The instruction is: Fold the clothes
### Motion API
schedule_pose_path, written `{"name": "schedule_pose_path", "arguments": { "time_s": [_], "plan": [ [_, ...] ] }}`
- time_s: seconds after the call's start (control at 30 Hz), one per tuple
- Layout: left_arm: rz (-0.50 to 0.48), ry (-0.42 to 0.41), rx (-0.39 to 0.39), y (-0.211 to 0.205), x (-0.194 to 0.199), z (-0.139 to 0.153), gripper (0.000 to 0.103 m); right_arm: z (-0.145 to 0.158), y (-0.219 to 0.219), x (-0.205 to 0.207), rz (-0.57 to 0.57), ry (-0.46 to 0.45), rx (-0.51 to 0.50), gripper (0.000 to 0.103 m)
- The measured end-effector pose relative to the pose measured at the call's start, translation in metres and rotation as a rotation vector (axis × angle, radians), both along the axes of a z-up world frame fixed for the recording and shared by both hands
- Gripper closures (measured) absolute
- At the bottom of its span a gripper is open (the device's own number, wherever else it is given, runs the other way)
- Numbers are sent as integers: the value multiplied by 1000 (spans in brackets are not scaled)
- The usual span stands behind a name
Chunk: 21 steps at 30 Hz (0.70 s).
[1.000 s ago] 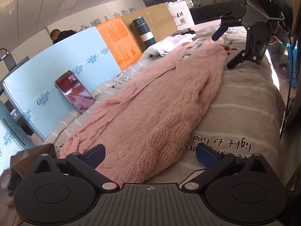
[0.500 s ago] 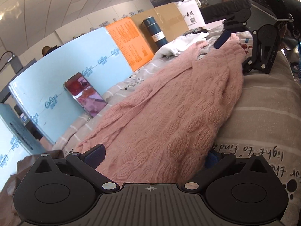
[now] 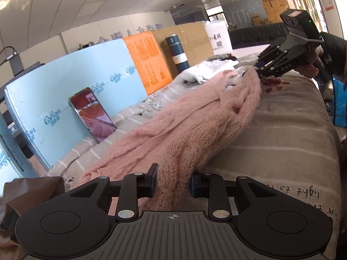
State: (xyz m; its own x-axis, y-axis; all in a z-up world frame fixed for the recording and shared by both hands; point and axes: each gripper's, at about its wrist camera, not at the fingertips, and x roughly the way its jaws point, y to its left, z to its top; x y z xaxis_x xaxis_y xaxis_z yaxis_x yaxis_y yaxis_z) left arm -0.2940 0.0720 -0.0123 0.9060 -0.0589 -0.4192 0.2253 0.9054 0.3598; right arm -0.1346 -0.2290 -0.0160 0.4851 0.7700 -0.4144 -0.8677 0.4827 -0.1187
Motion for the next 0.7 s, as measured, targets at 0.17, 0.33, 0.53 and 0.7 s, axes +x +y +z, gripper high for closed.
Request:
{"name": "schedule_pose_path", "arguments": {
  "time_s": [0.17,0.33,0.53,0.7],
  "plan": [
    [62,-40,-36,17,22,11,76,17,11,32,-5,-8,95,89],
    [80,15,-31,34,53,11,76,21,38,63,29,-7,67,92],
    [118,106,-8,53,86,4,57,15,69,100,51,13,-3,92],
    [225,-24,-61,47,98,13,8,7,82,117,-24,-4,-16,53]
  ]
}}
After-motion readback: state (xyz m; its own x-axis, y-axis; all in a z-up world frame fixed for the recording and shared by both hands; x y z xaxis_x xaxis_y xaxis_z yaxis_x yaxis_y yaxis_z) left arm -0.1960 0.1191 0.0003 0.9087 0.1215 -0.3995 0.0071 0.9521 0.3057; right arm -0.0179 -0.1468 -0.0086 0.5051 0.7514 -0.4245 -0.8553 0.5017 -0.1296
